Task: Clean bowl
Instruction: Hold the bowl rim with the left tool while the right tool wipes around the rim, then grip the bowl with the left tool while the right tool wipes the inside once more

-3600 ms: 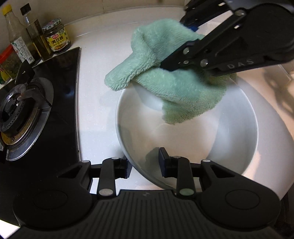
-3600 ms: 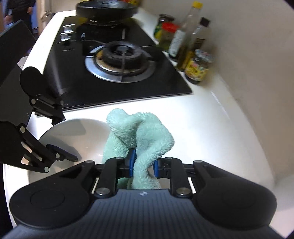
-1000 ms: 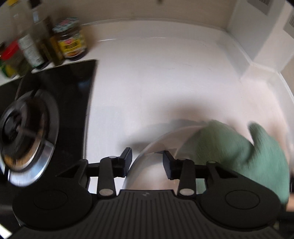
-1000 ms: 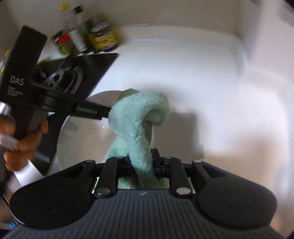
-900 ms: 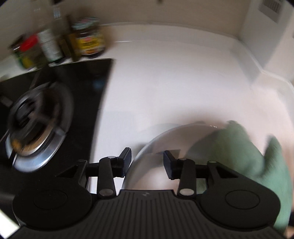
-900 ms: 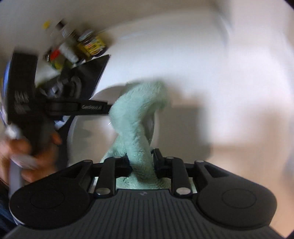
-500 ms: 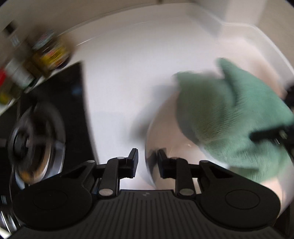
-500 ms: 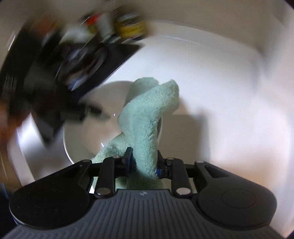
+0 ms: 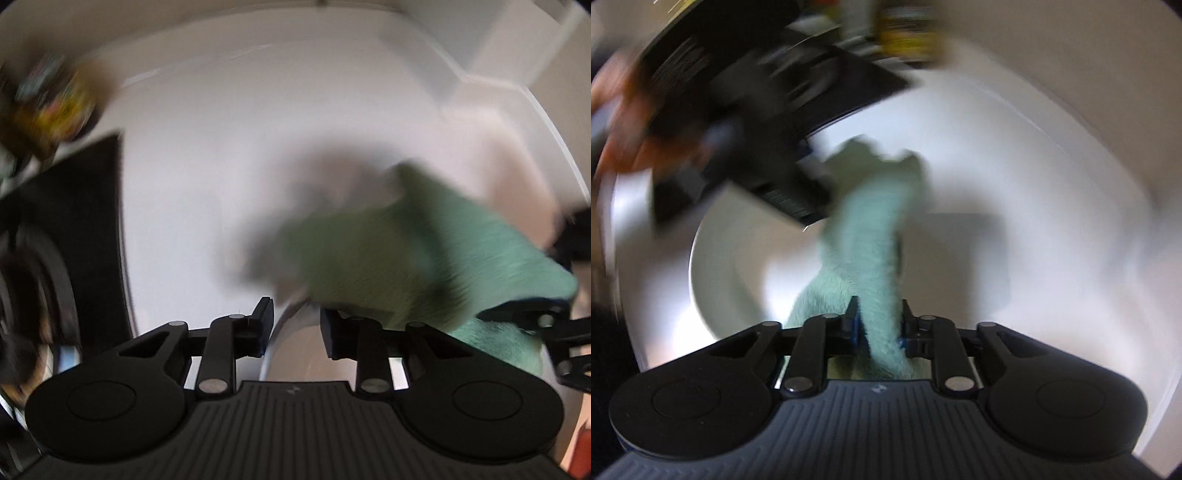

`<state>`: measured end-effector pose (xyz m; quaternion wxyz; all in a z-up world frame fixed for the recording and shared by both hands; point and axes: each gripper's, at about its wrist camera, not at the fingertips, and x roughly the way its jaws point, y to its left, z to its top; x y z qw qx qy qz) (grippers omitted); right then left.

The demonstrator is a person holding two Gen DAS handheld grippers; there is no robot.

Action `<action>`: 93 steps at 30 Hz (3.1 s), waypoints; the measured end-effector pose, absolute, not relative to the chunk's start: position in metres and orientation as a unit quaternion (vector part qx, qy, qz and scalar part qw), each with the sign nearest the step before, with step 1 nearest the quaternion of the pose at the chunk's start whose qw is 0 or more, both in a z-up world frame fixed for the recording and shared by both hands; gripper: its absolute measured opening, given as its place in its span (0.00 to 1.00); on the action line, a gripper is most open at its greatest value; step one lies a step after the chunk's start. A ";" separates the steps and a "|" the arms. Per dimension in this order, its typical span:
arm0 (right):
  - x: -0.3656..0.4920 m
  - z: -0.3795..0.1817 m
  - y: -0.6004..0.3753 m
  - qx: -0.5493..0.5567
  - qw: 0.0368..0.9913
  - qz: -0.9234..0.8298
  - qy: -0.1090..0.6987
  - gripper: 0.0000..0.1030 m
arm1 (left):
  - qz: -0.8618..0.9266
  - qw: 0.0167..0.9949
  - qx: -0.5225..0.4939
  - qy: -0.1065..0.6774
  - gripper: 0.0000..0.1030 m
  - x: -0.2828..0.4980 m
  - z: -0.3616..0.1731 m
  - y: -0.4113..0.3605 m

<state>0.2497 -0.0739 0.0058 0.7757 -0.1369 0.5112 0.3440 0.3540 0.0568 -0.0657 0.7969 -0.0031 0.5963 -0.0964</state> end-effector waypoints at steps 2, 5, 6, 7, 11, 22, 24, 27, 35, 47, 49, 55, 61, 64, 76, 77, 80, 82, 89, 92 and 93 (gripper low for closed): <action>0.235 0.002 -0.093 -0.035 0.794 0.304 0.525 0.14 | -0.084 0.800 -0.035 0.593 0.37 0.348 -0.070 0.065; 0.200 -0.005 -0.108 0.099 0.808 0.239 0.530 0.16 | -0.041 0.810 -0.068 0.580 0.41 0.337 -0.069 0.069; 0.191 -0.007 -0.112 0.126 0.808 0.225 0.529 0.17 | -0.017 0.817 -0.072 0.573 0.44 0.330 -0.069 0.067; 0.180 -0.010 -0.113 0.153 0.807 0.211 0.529 0.19 | 0.002 0.821 -0.071 0.567 0.45 0.322 -0.069 0.064; 0.156 -0.017 -0.107 0.164 0.814 0.199 0.521 0.21 | 0.033 0.824 -0.047 0.564 0.42 0.299 -0.068 0.055; 0.222 0.013 -0.089 -0.227 0.715 0.429 0.503 0.20 | -0.148 0.769 0.126 0.609 0.28 0.323 -0.055 0.030; 0.229 0.015 -0.079 -0.271 0.687 0.458 0.495 0.20 | -0.157 0.766 0.115 0.613 0.26 0.331 -0.057 0.026; 0.236 0.016 -0.070 -0.296 0.670 0.470 0.493 0.20 | -0.144 0.785 0.080 0.597 0.28 0.331 -0.060 0.030; 0.215 0.008 -0.114 -0.081 0.793 0.314 0.516 0.14 | -0.086 0.826 0.020 0.556 0.38 0.298 -0.063 0.036; 0.143 -0.018 -0.116 0.133 0.832 0.157 0.515 0.23 | 0.018 0.828 -0.019 0.560 0.40 0.278 -0.070 0.043; 0.151 -0.019 -0.115 0.101 0.829 0.187 0.518 0.23 | -0.006 0.820 0.019 0.572 0.35 0.276 -0.070 0.041; 0.208 -0.006 -0.107 -0.085 0.787 0.301 0.532 0.19 | -0.106 0.779 0.054 0.616 0.30 0.303 -0.060 0.048; 0.245 -0.001 -0.081 -0.255 0.739 0.371 0.501 0.20 | -0.111 0.790 0.031 0.602 0.31 0.330 -0.062 0.045; 0.244 0.001 -0.082 -0.256 0.773 0.327 0.480 0.16 | -0.090 0.787 -0.028 0.610 0.31 0.326 -0.075 0.051; 0.169 0.033 -0.040 -0.328 0.771 0.394 0.378 0.08 | -0.089 0.768 0.036 0.633 0.16 0.336 -0.062 0.033; 0.176 0.027 -0.035 -0.323 0.768 0.399 0.383 0.08 | -0.091 0.768 0.037 0.633 0.16 0.336 -0.062 0.033; 0.199 -0.003 -0.019 -0.301 0.756 0.409 0.413 0.07 | -0.096 0.766 0.029 0.635 0.15 0.337 -0.062 0.035; 0.213 -0.021 -0.011 -0.278 0.756 0.407 0.430 0.07 | -0.101 0.766 0.027 0.635 0.14 0.337 -0.061 0.037; 0.251 -0.054 -0.012 -0.192 0.777 0.389 0.455 0.08 | -0.105 0.776 0.025 0.622 0.17 0.337 -0.062 0.040; 0.265 -0.060 -0.026 -0.105 0.765 0.401 0.493 0.08 | -0.112 0.780 0.020 0.615 0.30 0.340 -0.069 0.041; 0.270 -0.064 -0.032 -0.059 0.750 0.414 0.512 0.08 | -0.114 0.779 0.013 0.616 0.34 0.340 -0.071 0.042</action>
